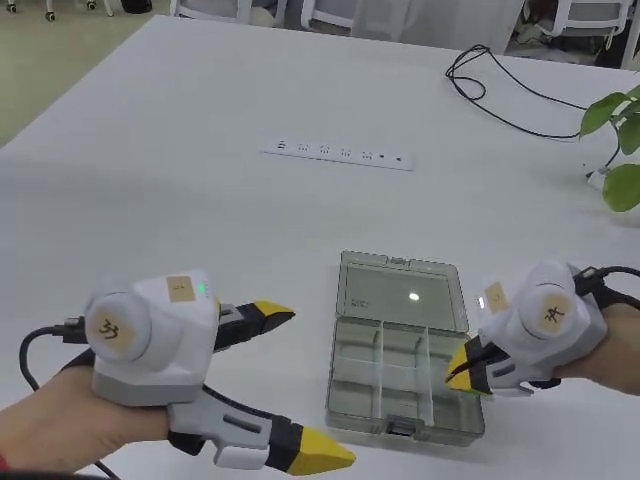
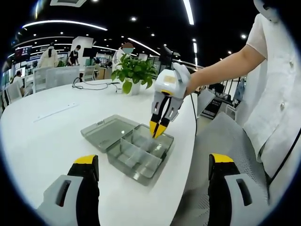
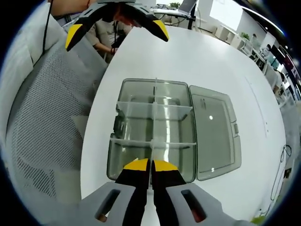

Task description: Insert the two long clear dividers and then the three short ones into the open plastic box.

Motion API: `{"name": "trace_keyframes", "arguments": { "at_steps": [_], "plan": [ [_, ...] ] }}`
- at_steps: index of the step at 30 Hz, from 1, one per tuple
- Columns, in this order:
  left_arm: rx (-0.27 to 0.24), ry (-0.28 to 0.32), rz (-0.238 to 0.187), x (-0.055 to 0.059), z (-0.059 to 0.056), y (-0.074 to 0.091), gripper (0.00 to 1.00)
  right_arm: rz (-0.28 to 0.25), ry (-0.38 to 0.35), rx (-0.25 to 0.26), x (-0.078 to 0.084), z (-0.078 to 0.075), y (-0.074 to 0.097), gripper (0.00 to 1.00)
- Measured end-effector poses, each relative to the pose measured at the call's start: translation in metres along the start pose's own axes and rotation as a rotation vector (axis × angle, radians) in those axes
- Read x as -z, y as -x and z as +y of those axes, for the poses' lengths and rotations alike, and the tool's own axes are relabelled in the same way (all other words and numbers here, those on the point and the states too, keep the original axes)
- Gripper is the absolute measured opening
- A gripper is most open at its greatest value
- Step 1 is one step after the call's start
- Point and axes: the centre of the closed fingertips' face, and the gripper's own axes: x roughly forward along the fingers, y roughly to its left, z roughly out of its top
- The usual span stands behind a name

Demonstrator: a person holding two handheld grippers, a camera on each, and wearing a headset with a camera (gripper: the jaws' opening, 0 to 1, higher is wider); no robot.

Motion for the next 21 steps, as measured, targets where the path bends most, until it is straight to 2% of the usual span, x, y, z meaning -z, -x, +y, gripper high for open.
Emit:
{"name": "trace_keyframes", "arguments": {
  "at_steps": [7, 11, 21],
  "plan": [
    [-0.001, 0.002, 0.001, 0.000, 0.000, 0.001, 0.99, 0.003, 0.008, 0.002, 0.001, 0.000, -0.001, 0.03],
    [-0.001, 0.002, 0.002, 0.001, 0.000, 0.001, 0.99, 0.003, -0.016, -0.003, 0.000, -0.001, 0.000, 0.03],
    [0.000, 0.009, -0.006, 0.000, -0.001, 0.000, 0.98, 0.009, -0.039, -0.019, -0.006, -0.002, 0.013, 0.03]
  ]
}}
